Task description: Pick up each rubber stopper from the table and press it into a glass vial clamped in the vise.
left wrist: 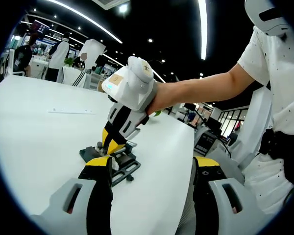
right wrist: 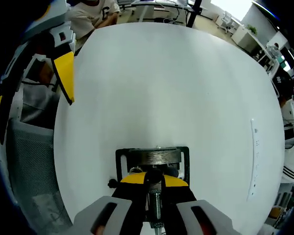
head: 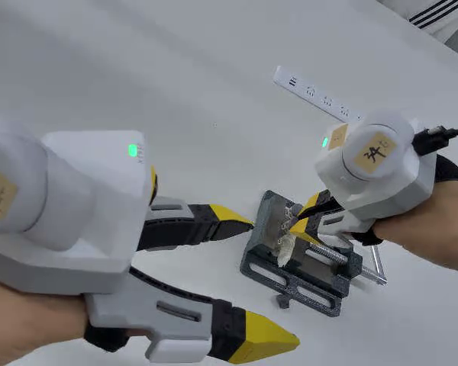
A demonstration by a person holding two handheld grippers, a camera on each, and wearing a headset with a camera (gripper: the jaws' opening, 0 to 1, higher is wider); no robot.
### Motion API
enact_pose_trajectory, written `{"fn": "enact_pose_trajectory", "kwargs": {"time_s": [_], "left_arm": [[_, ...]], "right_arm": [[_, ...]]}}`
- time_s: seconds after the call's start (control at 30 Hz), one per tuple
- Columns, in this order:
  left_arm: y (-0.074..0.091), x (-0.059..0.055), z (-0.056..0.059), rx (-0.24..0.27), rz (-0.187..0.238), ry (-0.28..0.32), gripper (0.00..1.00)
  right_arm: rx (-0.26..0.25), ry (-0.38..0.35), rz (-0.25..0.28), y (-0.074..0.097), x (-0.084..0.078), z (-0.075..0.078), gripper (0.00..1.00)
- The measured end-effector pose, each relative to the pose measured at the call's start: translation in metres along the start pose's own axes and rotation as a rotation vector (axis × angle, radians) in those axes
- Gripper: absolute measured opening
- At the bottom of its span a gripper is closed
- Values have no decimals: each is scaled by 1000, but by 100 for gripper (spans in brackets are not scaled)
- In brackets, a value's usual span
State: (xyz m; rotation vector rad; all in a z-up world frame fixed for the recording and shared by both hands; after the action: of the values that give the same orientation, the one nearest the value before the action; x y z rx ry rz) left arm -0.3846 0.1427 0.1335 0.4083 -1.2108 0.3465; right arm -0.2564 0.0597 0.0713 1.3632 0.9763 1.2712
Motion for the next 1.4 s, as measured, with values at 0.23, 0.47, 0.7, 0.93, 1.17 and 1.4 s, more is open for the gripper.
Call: {"fn": "enact_pose_trajectory", "kwargs": {"time_s": [0.23, 0.47, 0.7, 0.93, 1.17, 1.4], "left_arm": [[3, 0, -3, 11, 0, 4, 65], [4, 0, -3, 14, 3, 7, 65], [3, 0, -2, 12, 1, 6, 65], [4, -1, -1, 8, -4, 7, 65], [4, -1, -1, 2, -6, 8, 65], [3, -1, -3, -1, -10, 8, 65]], "right_arm": [[1, -15, 40, 1, -5, -1, 7], [-1, -29, 66, 2, -5, -2, 9], [-3, -42, 95, 7, -4, -2, 11], [15, -79, 148, 22, -7, 0, 7], [36, -100, 168, 21, -8, 4, 1], [50, -101, 164, 14, -7, 5, 0]]}}
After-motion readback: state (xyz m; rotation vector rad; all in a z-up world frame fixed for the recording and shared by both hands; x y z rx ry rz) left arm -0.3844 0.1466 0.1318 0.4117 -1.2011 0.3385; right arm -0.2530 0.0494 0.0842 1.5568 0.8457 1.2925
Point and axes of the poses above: the centre of the closed fingertips' face, and the gripper's own axes: y roughly backward along the fingers, z roughly to its right, x roughly out of its top, the point moved 5 cm from there along y, roughly backward along the fingers, and after that the axes turned 9 degrees about -y, right-handed, at the moved point
